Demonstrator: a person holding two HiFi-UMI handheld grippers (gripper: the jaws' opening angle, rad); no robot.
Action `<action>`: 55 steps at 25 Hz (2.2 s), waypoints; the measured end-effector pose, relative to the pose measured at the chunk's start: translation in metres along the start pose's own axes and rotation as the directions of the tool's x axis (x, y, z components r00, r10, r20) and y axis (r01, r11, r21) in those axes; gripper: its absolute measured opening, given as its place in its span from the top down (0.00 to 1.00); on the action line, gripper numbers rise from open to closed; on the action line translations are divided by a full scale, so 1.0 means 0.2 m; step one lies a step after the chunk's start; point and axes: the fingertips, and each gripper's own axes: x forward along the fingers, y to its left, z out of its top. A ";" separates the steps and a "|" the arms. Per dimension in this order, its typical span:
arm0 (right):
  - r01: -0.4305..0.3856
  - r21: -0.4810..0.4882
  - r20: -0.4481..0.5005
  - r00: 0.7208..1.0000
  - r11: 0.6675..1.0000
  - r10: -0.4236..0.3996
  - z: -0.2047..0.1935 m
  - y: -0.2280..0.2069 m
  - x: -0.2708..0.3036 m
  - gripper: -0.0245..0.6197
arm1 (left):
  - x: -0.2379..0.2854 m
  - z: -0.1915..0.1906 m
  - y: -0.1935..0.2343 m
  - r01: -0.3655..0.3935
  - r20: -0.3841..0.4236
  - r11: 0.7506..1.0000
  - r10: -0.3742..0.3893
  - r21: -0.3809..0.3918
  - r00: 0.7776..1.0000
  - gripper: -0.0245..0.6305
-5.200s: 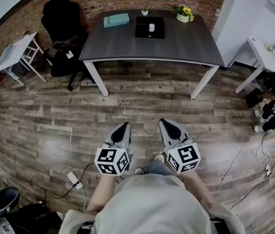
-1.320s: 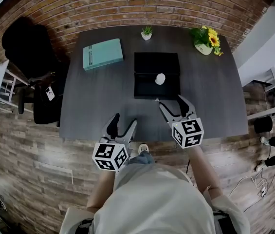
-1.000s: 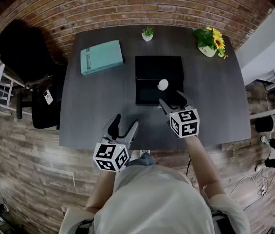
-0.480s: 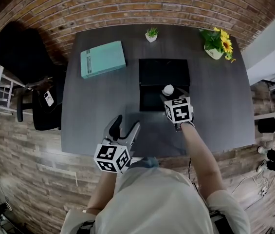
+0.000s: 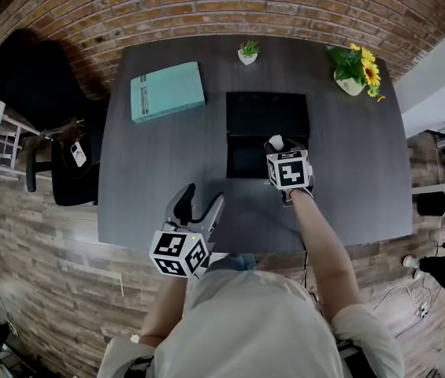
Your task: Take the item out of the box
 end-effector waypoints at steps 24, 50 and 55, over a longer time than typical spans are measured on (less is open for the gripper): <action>-0.056 -0.093 0.328 0.941 0.994 0.083 -0.06 0.27 -1.00 0.72 | -0.49 -0.14 -0.52 0.001 0.094 0.999 -0.006 0.052 0.996 0.52; -0.120 -0.123 0.556 0.814 0.985 0.169 -0.85 0.65 -2.30 0.72 | -1.32 -0.66 -1.23 -0.024 0.184 0.995 0.006 0.100 0.983 0.52; -0.121 -0.105 0.575 0.802 0.987 0.160 -1.01 0.71 -2.46 0.72 | -1.45 -0.74 -1.31 -0.010 0.192 0.994 -0.012 0.112 0.981 0.52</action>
